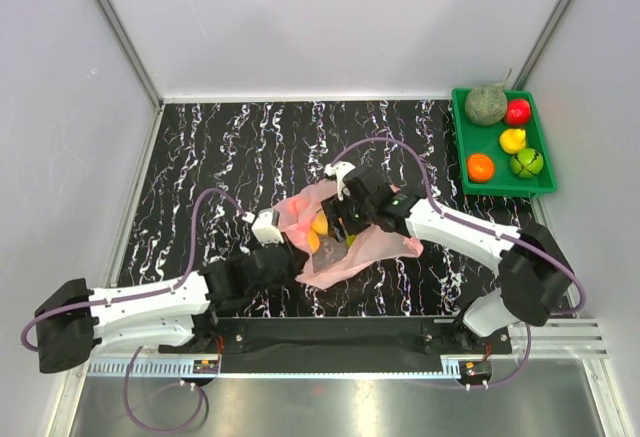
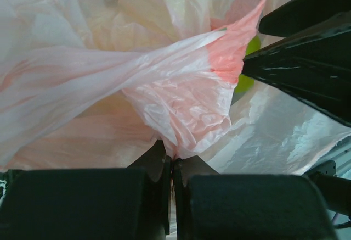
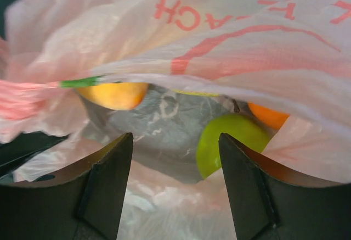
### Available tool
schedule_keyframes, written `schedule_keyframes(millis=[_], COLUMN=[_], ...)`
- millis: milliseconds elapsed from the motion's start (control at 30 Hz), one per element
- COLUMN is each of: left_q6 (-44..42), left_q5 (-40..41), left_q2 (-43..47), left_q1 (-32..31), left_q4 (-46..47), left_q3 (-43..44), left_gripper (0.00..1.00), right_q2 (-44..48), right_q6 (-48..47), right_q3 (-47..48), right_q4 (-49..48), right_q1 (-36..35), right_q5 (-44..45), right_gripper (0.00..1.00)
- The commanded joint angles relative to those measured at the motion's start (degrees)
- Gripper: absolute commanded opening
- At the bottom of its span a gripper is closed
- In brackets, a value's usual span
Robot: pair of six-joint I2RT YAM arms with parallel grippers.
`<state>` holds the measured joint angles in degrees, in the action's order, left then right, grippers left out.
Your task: Untie the knot of the plastic bag and take out the fruit
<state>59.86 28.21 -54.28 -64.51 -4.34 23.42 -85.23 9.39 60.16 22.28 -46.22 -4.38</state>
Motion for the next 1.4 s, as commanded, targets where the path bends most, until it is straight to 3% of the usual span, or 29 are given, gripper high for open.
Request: schedule_keyframes(millis=[0,100,367,600,667,733,1100,1367], left_q6=[2.02,1.85,0.70,0.00,-0.18,-0.18,-0.62,-0.88], left_q5=[2.82,2.47,1.42,0.53,0.62,0.88,1.76,2.73], left_q2=[1.02,0.14,-3.37,-8.38,-8.91,-8.74,-10.05,-9.53], left_q1=[-0.35,-0.35,-0.53,-0.79,-0.88,-0.88,-0.88,-0.88], left_q4=[0.21,1.44,3.72,4.16,4.16,4.16,6.10,5.40], left_q3=[-1.27,-1.10,0.66,3.38,3.91,4.09,5.58,6.90], left_gripper=[0.00,0.00,0.00,0.00,0.00,0.00,0.00,0.00], right_q2=[-2.30,-3.71,2.26,-0.63,-1.77,-3.09,-7.57,-13.29], right_q6=[-0.95,0.45,6.17,12.49,13.64,15.39,26.64,30.43], right_q3=[-1.97,-3.64,-7.08,-3.57,-1.81,1.53,0.31,-3.37], right_q4=[-6.11,-5.41,6.70,14.36,17.43,22.59,30.19,25.45], right_q1=[-0.89,-1.24,-1.42,-3.00,-3.96,-3.88,-4.67,-5.90], right_q5=[2.45,2.79,22.91,32.77,34.87,36.10,29.53,23.29], right_gripper=[0.72,0.71,0.72,0.86,0.99,1.00,1.00,1.00])
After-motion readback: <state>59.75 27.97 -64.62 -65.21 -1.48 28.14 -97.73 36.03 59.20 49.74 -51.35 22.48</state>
